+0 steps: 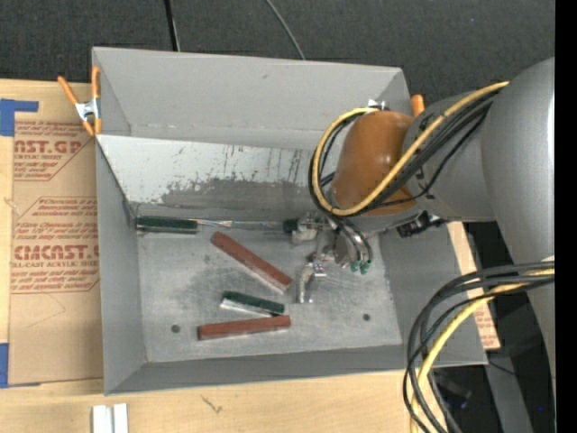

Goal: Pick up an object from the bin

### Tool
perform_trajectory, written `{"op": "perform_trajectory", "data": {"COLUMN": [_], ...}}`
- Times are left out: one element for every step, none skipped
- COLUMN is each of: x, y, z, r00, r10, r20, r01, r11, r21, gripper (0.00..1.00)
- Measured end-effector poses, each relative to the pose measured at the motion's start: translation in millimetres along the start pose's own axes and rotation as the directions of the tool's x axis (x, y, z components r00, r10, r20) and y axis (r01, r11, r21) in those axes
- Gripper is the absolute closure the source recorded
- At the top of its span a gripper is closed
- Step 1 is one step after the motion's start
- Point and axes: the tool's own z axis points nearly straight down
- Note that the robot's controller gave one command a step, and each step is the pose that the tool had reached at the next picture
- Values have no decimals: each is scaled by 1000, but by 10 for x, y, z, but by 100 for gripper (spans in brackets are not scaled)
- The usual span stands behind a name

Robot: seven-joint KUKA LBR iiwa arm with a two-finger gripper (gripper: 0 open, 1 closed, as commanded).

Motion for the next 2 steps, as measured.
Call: {"op": "perform_trajectory", "data": {"x": [-4,496], "y": [1,533], "z": [-1,-14], "r00": [1000,989], "r10": [0,144], "r20": [2,17], "r01": [0,-144], "r11": [1000,990], "r21": [0,-5], "gripper": [0,100]}}
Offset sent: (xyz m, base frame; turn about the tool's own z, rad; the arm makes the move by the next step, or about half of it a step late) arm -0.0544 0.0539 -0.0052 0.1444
